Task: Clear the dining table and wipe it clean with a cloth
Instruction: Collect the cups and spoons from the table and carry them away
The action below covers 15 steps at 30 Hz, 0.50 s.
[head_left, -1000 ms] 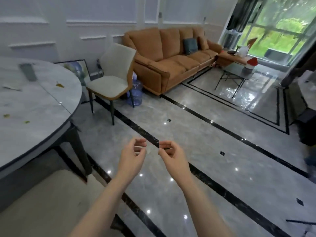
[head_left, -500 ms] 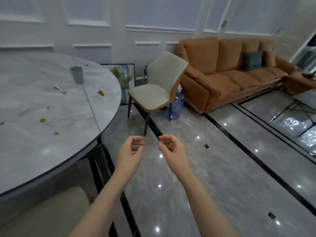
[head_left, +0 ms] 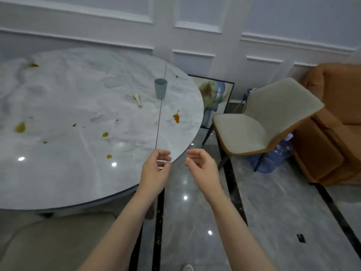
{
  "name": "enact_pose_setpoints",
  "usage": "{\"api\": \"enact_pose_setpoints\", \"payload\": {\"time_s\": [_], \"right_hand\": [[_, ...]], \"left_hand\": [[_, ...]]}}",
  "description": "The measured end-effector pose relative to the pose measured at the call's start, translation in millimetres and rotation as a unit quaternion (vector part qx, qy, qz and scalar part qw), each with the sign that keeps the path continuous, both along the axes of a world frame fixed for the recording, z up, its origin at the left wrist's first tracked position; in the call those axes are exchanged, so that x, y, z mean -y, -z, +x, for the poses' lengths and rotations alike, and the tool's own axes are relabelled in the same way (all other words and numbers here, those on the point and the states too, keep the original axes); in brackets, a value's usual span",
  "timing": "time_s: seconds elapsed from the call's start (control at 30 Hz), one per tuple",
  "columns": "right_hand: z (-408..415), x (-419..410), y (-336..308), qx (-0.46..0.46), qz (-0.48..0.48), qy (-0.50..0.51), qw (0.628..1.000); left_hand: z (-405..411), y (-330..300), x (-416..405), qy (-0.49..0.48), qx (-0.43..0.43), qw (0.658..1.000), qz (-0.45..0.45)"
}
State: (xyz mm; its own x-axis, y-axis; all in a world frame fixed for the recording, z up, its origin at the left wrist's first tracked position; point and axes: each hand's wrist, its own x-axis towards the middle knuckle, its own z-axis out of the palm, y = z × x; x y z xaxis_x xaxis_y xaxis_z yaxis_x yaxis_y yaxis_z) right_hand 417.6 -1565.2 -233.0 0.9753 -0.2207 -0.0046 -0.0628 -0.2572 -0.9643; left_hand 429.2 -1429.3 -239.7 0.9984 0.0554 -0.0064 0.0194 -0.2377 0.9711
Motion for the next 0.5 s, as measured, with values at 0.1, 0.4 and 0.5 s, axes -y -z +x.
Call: {"api": "enact_pose_setpoints", "payload": {"time_s": [0.1, 0.4, 0.5], "right_hand": [[42.0, 19.4, -5.0, -0.007, 0.004, -0.044, 0.999], [176.0, 41.5, -3.0, -0.005, 0.005, -0.109, 0.994], [226.0, 38.3, 3.1, -0.003, -0.002, -0.128, 0.992]], "left_hand": [[35.4, -1.9, 17.7, -0.039, 0.004, 0.999, -0.002], [150.9, 5.8, 34.4, -0.122, 0.011, 0.993, 0.006], [195.6, 13.5, 28.9, -0.145, 0.012, 0.989, 0.004]]}}
